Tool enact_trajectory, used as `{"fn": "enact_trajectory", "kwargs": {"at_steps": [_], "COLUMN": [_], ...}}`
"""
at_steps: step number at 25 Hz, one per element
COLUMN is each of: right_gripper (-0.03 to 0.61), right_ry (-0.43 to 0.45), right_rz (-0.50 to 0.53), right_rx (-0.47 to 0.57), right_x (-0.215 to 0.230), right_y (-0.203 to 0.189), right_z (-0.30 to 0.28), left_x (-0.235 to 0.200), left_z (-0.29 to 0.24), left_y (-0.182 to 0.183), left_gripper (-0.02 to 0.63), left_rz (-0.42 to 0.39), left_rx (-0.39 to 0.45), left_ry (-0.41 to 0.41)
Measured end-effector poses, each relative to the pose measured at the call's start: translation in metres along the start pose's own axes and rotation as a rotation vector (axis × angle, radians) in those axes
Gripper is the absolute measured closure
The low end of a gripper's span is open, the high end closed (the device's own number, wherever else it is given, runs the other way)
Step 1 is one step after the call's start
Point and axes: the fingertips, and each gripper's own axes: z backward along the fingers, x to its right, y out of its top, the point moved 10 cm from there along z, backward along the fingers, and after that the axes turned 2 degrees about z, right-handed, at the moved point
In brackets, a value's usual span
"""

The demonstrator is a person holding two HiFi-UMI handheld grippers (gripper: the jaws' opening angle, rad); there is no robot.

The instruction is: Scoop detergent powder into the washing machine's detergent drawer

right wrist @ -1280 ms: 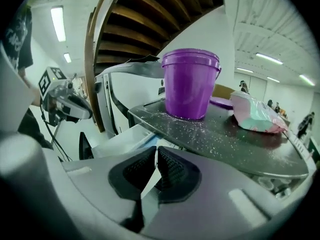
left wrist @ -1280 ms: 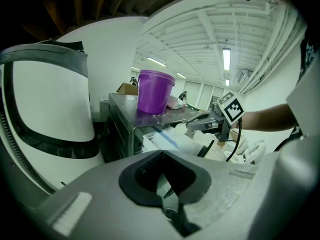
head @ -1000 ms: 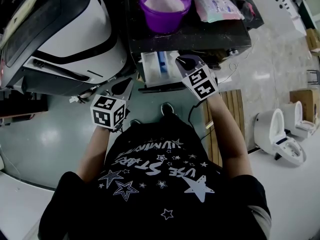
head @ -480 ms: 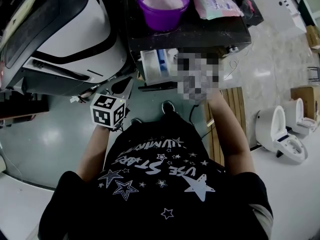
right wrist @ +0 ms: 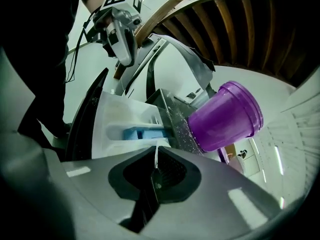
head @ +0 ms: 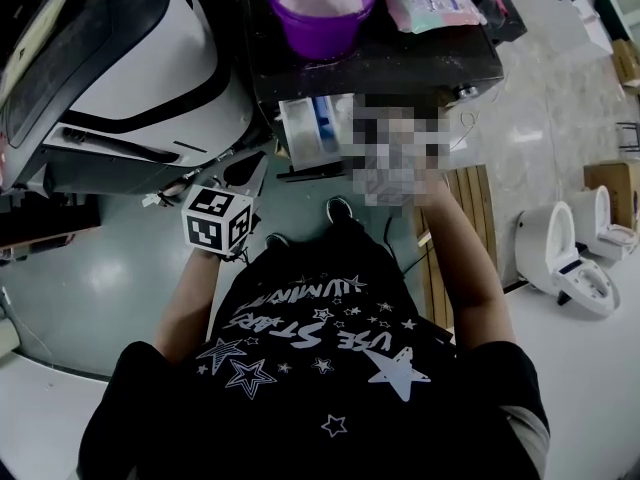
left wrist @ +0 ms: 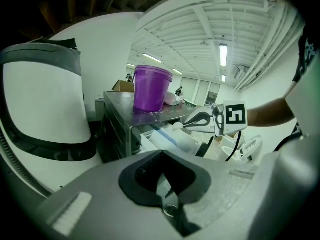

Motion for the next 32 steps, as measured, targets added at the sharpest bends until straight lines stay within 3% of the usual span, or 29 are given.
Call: {"fn": "enact_trajectory", "kwargs": {"at_steps": [6,15,18,23,32], "right_gripper": [0.541,0.541,0.541,0.541,0.541], "right_ry": [0.013,-0.013,-0.066,-0.195,-0.389], "right_rz": [-0.210,-0.793,-0.960,-1.156,-1.400], "right_rx": [0.030,0.104,0.114,0.128,0.248], "right_x": [0.005,0.012,0.009,-0.007,-0.053], "right_y": [0.001,0.005,0.011,0.032,0.086], "right_z": [0.005,0.018,0.024,0.046,0.102], "left_x": [-0.003,-0.023,-0.035,-0.055,-0.066], "left_z": [-0.013,-0.005,0.007,0.035,0.074], "left_y": [0.007,0.008,-0.003,-0.024,-0.053], "left_gripper": [0.612,0.612,0.612,0.612,0.612], "left_rz": [-0.015,-0.027,-0.041,-0.037,-0.099], "left_rx": [-0.023,0.005,0.002,0.013,0.005], "left_ry": [-0.039,-0.094,-0.126,-0.163,-0.257]}}
